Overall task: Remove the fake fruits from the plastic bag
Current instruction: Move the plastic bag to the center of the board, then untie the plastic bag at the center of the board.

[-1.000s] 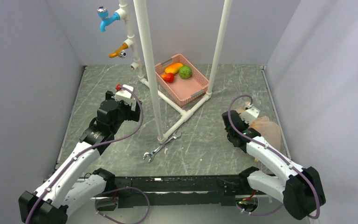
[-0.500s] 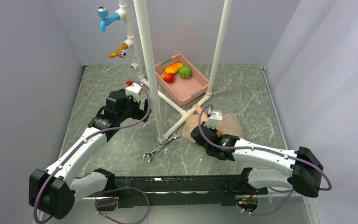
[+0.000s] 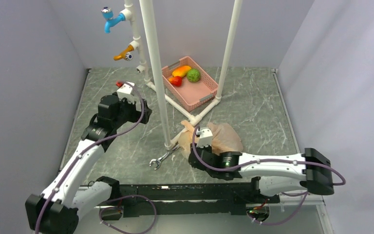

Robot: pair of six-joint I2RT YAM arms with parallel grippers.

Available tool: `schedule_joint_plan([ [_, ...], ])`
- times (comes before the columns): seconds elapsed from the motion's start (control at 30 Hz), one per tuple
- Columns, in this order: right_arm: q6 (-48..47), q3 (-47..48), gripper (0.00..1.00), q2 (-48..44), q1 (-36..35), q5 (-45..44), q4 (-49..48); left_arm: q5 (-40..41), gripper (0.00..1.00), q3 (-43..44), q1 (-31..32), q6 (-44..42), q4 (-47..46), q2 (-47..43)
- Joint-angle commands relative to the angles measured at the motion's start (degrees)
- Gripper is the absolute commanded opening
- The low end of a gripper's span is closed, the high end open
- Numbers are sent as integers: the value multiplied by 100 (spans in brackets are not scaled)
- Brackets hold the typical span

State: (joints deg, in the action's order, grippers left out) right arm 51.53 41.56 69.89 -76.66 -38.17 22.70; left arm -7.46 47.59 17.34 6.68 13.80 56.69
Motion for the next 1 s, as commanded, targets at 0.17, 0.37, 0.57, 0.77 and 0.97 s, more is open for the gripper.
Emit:
schedule_joint_plan([
  [0.17,-1000,22,78,-1745,202,-114,234,-944,93,-1133,15,1878,78,-2273],
  [0.37,-1584,609,83,-2214,1626,1076,759,-1959,90,-2143,303,2981,78,-3842],
  [0.57,-2070,998,82,-2141,2447,1510,1184,-1028,79,-2947,1719,3975,-617,-4107],
  [0.77,-2075,927,82,-2148,2662,1678,1333,3273,82,-1753,6140,3359,-568,-1646],
  [0.97,-1859,759,82,-2438,2688,1671,1475,5203,86,629,7015,3266,1034,1275],
])
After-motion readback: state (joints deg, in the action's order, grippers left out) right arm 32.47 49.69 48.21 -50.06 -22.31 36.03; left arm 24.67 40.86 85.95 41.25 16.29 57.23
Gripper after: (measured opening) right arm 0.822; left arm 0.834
